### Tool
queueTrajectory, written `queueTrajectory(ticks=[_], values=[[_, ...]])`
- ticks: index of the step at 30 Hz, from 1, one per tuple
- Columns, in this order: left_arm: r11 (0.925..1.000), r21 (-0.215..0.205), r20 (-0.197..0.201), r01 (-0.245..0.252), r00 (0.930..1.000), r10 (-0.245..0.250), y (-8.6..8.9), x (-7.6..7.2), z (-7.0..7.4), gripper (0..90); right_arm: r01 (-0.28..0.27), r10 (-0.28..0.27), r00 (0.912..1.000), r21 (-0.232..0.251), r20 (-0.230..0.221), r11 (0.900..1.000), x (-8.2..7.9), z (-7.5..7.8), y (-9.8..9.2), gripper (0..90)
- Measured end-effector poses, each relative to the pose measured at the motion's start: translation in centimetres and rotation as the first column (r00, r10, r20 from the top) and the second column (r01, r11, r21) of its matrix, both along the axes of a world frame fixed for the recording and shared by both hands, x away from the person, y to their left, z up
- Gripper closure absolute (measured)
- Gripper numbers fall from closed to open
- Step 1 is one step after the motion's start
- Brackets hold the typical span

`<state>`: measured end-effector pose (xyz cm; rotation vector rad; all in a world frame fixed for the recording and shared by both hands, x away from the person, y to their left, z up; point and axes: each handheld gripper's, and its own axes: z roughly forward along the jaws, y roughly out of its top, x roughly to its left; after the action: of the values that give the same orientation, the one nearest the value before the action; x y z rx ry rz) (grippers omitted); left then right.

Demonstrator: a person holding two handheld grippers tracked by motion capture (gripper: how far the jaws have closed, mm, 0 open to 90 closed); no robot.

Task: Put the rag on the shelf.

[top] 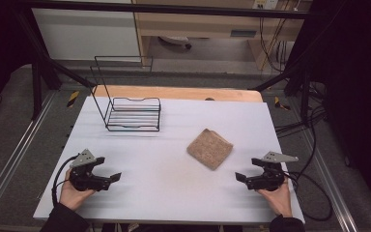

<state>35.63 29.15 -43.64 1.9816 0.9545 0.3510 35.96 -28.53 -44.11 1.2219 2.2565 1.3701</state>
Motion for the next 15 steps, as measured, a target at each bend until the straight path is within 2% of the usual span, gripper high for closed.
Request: queueTrajectory(ticks=[8,15], values=[[1.0000,-0.002,0.001,-0.005,1.0000,0.005,0.00,-0.03,0.03,4.8,-0.003,0.003,1.0000,-0.014,0.005,1.000,-0.03,0.04,0.08,0.8],[1.0000,-0.004,0.000,-0.004,1.0000,0.004,0.05,-0.11,-0.04,4.9,-0.014,0.014,0.9998,-0.025,0.015,1.000,-0.19,0.36,0.92,1.5]])
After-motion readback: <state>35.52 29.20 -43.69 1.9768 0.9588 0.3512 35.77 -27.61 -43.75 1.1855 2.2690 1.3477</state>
